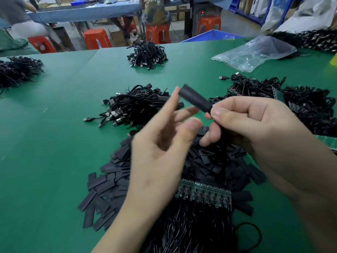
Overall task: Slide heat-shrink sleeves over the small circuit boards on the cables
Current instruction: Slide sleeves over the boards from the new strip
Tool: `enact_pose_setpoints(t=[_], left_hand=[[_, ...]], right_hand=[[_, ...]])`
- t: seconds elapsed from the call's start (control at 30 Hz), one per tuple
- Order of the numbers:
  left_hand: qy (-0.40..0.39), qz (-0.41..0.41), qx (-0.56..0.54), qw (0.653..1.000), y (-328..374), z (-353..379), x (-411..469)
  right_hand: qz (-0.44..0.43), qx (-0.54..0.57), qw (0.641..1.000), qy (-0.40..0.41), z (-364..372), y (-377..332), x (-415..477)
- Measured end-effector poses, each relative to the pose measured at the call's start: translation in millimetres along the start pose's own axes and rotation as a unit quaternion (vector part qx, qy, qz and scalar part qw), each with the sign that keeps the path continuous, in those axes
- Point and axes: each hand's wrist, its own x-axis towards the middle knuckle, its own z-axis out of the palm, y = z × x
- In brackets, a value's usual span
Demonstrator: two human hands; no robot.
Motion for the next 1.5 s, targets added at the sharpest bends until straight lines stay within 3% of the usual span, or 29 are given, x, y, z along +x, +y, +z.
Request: enact_pose_setpoints(t=[0.1, 0.2, 0.3, 0.4, 0.53, 0.63, 0.73, 0.93, 1.1, 1.13, 1.2, 1.27, 1.3, 1.4, 1.5], left_hand=[[-0.103, -0.117, -0.025, 0.987, -5.7, 10.7, -11.2], [-0.200, -0.110, 0.034, 0.973, -9.6, 8.1, -9.4], [-0.188, -0.102, 0.022, 0.977, -10.6, 6.4, -10.6], [-0.136, -0.045, 0.176, 0.974, -12.1, -12.5, 2.6], [-0.031, 0.030, 0.483, 0.875, -9.7, -54.9, 44.6], [0.029, 0.025, 0.608, 0.793, -14.6, -74.0, 91.9], [0.014, 0.026, 0.662, 0.749, -25.3, -87.1, 142.8], [-0.036, -0.005, 0.671, 0.741, -45.3, -97.1, 186.2], [0.017, 0.090, 0.590, 0.802, -36.5, -80.7, 143.3], [-0.021, 0.079, 0.561, 0.824, -28.6, -74.9, 130.0], [-0.191, -0.009, 0.508, 0.840, -10.1, -62.2, 100.2], [-0.359, -0.122, 0.474, 0.795, 1.0, -50.5, 71.1], [-0.405, -0.163, 0.472, 0.766, 2.3, -46.3, 58.0], [-0.444, -0.167, 0.542, 0.694, -4.6, -36.4, 30.0], [-0.418, -0.129, 0.600, 0.670, -10.4, -29.6, 20.8]], right_hand=[[-0.006, 0.033, 0.999, 0.043, 3.0, 1.2, -0.3], [-0.021, 0.021, 0.997, 0.066, 4.1, 2.0, -1.3], [-0.032, -0.031, 0.996, 0.073, 1.0, 3.2, -1.4], [-0.045, -0.136, 0.987, 0.071, -8.7, 5.1, 1.6], [-0.070, -0.172, 0.980, 0.073, -18.4, 1.1, 2.8], [-0.069, -0.169, 0.981, 0.067, -18.7, -1.3, 2.1], [-0.067, -0.166, 0.982, 0.061, -20.0, -3.6, 1.0], [-0.080, -0.161, 0.981, 0.069, -24.8, -5.1, 1.5], [-0.086, -0.176, 0.978, 0.076, -30.1, -6.4, 2.0], [-0.085, -0.183, 0.977, 0.074, -30.4, -6.6, 2.1], [-0.078, -0.201, 0.974, 0.065, -30.6, -6.4, 2.5], [-0.058, -0.230, 0.970, 0.044, -29.9, -6.4, 1.9], [-0.044, -0.252, 0.966, 0.027, -29.2, -6.3, 1.6], [0.000, -0.340, 0.939, -0.040, -25.6, -5.9, -1.0], [0.030, -0.386, 0.918, -0.081, -20.6, -4.8, -3.3]])
